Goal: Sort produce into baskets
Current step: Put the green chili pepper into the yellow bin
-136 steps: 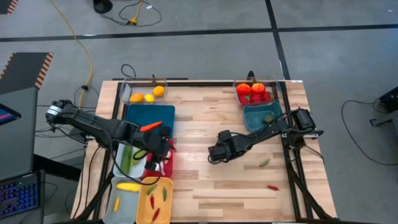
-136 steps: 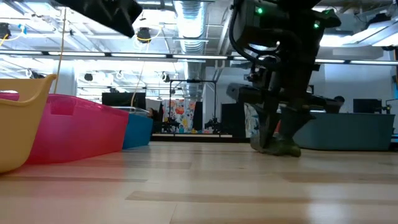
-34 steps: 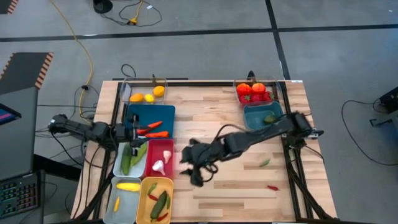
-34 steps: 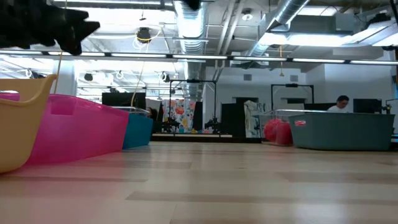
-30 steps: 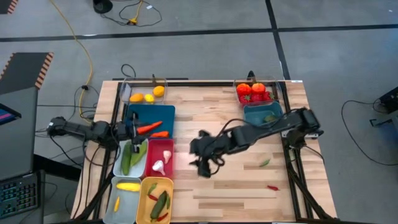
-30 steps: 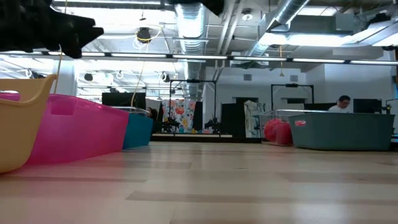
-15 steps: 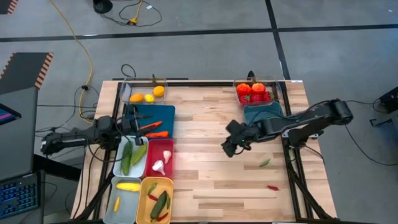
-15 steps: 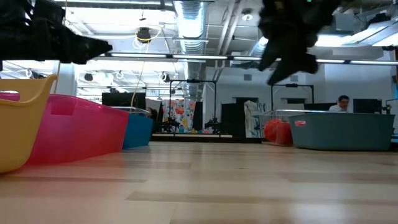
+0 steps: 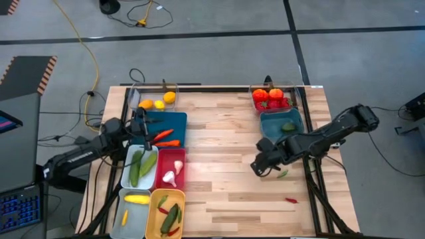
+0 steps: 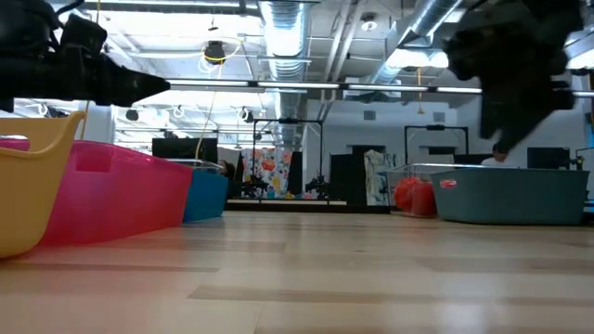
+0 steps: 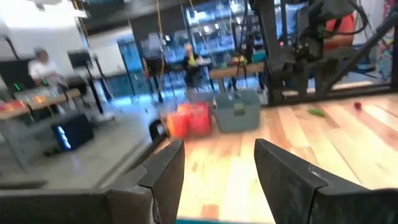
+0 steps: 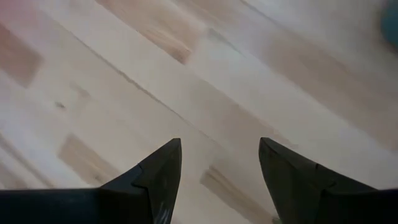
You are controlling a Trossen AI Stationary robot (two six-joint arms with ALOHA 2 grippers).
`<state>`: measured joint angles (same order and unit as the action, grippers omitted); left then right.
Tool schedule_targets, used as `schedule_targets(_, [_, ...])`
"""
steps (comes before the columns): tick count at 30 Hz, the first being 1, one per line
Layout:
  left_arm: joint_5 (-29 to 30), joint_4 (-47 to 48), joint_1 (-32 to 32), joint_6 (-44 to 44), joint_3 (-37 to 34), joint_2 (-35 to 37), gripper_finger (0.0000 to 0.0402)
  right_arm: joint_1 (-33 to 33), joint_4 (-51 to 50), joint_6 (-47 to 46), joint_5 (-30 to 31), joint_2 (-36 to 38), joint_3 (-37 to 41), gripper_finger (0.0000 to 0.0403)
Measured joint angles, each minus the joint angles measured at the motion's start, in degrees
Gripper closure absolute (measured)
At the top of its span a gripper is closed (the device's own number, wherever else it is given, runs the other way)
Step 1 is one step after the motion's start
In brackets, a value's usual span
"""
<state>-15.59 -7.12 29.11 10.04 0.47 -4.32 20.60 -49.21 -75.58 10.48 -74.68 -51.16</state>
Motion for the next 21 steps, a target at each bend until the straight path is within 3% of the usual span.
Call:
schedule_targets(5, [-4.02,2.53,2.48,-2.92,-0.04,-0.02,0.0220,3.26,-5.31,-9.10,0.02,-2.54,0.02,0.0164])
schedule_targets(11, [-6.30,2.36,2.57,-3.22,-0.04,-0.01,0.0220,7.09,-4.57,2.61,-0.11,-7.57,0.00,0.0164])
schedule_targets(21, [-6.25,2.32,2.57,-3.60,-0.09,-0.02,0.0220,11.40,-6.34,16.44,-11.82,-15.84,0.00,0.0164])
